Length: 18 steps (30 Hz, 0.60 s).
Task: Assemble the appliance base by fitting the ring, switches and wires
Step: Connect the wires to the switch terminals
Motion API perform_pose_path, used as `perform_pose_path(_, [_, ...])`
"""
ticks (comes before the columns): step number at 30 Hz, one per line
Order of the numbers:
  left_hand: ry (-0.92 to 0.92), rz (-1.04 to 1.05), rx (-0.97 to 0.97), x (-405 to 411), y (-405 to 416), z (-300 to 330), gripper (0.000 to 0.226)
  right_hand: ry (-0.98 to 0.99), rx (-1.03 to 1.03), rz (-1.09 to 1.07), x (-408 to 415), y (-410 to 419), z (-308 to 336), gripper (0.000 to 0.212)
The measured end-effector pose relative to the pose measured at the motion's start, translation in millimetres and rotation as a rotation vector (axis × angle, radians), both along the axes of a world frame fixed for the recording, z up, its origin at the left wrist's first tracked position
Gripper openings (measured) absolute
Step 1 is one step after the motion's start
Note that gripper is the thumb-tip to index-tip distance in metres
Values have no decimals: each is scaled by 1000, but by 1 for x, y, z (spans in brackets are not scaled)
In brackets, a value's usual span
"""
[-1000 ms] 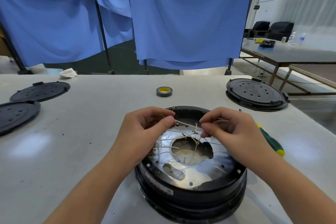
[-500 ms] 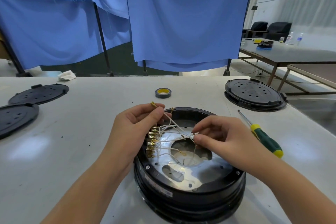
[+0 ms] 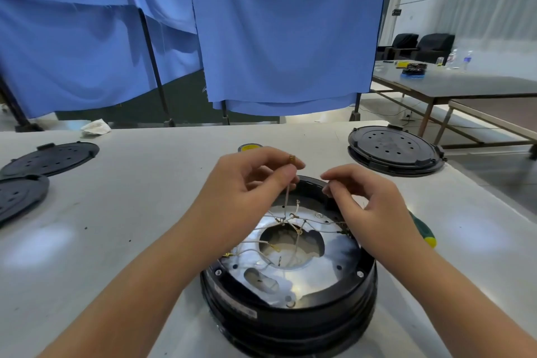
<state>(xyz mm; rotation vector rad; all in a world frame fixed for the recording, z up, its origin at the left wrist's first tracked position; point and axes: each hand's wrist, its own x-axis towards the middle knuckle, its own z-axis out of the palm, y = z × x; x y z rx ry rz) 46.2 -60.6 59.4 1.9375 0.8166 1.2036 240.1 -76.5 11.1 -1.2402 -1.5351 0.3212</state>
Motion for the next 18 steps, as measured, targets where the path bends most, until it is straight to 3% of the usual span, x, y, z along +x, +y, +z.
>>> perform_pose_path(7, [584, -125, -2, 39, 21, 4, 17, 97, -55, -97, 9, 9, -10, 41])
perform_pose_path(18, [639, -169, -43, 56, 28, -19, 26, 255, -153, -93, 10, 16, -18, 39])
